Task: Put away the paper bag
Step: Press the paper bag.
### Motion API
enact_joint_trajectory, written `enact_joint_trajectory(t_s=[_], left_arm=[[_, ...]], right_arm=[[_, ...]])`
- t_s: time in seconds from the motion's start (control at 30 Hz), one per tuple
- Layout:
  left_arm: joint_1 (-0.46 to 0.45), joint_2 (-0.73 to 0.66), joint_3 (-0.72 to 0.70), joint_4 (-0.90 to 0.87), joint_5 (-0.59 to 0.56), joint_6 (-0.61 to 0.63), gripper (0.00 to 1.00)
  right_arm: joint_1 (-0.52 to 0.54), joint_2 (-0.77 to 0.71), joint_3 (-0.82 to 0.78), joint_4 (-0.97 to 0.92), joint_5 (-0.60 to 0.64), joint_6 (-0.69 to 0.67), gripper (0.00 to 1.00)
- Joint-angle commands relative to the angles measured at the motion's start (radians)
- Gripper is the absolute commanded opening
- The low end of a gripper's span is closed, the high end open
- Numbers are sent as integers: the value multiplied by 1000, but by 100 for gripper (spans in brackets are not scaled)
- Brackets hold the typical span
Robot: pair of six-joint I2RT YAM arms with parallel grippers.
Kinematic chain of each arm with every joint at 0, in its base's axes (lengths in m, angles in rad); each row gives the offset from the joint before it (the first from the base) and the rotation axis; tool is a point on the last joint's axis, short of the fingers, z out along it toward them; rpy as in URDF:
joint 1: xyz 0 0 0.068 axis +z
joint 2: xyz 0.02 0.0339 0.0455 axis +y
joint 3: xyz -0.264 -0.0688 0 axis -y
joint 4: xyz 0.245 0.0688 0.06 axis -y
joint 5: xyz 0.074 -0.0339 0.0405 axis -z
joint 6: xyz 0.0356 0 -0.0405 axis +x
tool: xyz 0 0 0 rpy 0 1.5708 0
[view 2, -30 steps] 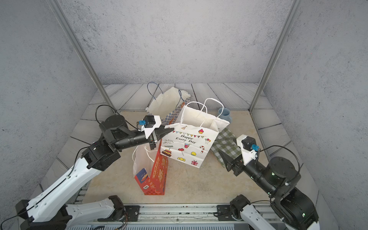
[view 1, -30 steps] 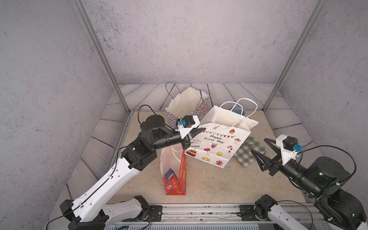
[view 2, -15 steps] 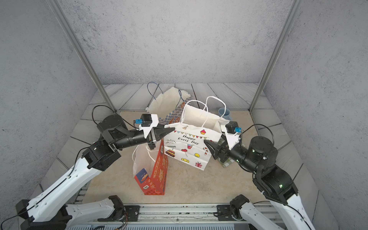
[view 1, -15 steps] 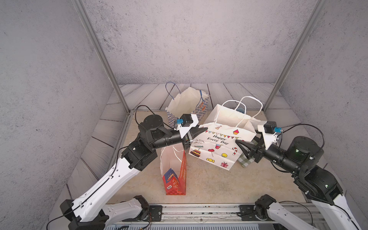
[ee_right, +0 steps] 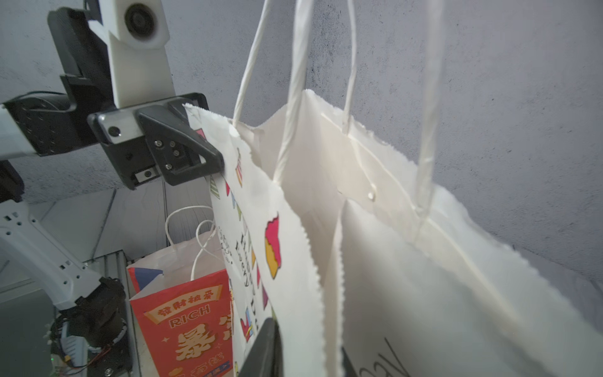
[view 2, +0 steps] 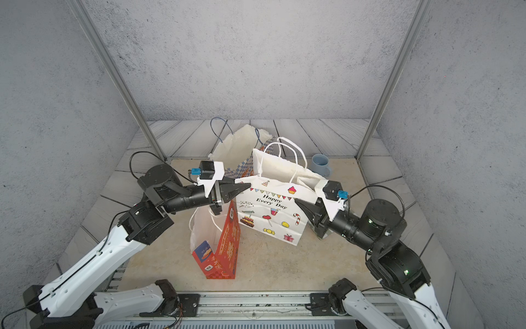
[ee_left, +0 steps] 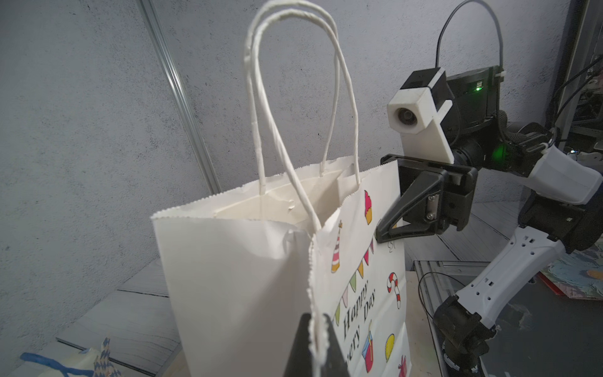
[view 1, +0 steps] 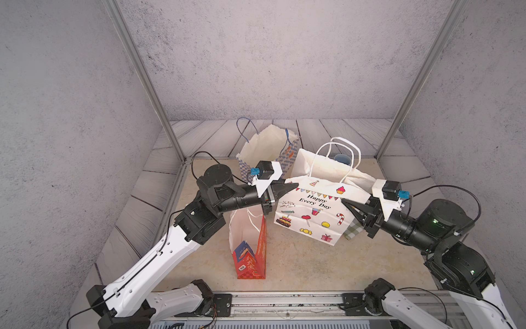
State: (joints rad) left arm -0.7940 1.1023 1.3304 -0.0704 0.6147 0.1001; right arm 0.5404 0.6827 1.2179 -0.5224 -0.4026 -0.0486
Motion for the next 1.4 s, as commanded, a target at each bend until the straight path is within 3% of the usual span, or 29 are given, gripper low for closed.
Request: enact_joint_trajectory(t_s=[0.0,0.13,0.3,0.37,0.73,1.0,1.2,1.37], left_arm=[[-1,-1,7,31,3,-26,5],[5,-4,10,21,-15,-43,20],[18,-23,-1,37,-93,-87,62],[24,-39,-12,36,-125,-96,97],[99,-56,-28,2,-195,-203,99],[153,-19,-28,117,133,-268,99],[153,-1,-36,160,222,-284,99],[153,13,-33,188,379,-314,99]], right_arm=[[3,0,23,2,-47,-23,15],[2,2,43,-6,-58,-23,7],[2,-7,57,-20,-33,-26,5],[3,-12,66,-33,-22,-32,5],[1,-42,90,-76,-7,-47,1],[2,-64,113,-122,-40,-66,1],[2,-69,124,-141,-70,-66,1],[2,-68,124,-138,-65,-75,1]])
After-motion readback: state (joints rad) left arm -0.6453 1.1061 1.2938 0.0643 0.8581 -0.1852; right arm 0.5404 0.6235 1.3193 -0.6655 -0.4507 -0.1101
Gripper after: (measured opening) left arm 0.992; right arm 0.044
